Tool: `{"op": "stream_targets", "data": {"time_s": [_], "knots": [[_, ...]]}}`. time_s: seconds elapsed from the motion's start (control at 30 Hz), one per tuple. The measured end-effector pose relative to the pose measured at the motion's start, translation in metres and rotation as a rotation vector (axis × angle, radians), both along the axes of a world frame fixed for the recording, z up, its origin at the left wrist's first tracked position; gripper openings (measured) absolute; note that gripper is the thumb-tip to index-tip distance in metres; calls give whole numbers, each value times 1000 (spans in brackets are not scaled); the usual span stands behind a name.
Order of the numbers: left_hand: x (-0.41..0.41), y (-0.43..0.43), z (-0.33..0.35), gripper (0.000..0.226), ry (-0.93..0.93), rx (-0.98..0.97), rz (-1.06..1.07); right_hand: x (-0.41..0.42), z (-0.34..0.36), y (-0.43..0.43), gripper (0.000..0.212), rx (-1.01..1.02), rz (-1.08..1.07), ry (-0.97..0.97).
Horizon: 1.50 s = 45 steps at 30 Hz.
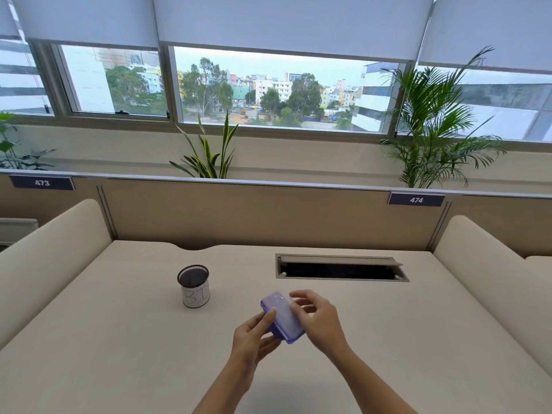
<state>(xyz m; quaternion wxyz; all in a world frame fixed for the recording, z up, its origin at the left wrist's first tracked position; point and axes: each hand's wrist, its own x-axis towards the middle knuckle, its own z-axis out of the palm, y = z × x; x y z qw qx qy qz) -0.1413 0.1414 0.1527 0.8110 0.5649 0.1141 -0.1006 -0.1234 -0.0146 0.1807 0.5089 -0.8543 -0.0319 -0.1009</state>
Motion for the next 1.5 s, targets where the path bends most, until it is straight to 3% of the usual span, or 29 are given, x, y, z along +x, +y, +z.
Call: {"op": "stream_targets", "data": {"time_s": [0.1, 0.37, 0.97, 1.5], "knots": [[0, 2, 0, 54, -15, -3, -9, -2, 2, 0, 36, -53, 17, -36], [5, 6, 6, 57, -36, -17, -5, -5, 12, 2, 82, -173, 97, -26], [15, 3, 5, 67, -89, -27, 2, -1, 22, 4, 65, -220, 101, -11], [18, 2, 7, 56, -125, -46, 12, -4, 22, -1, 70, -193, 98, -43]]}}
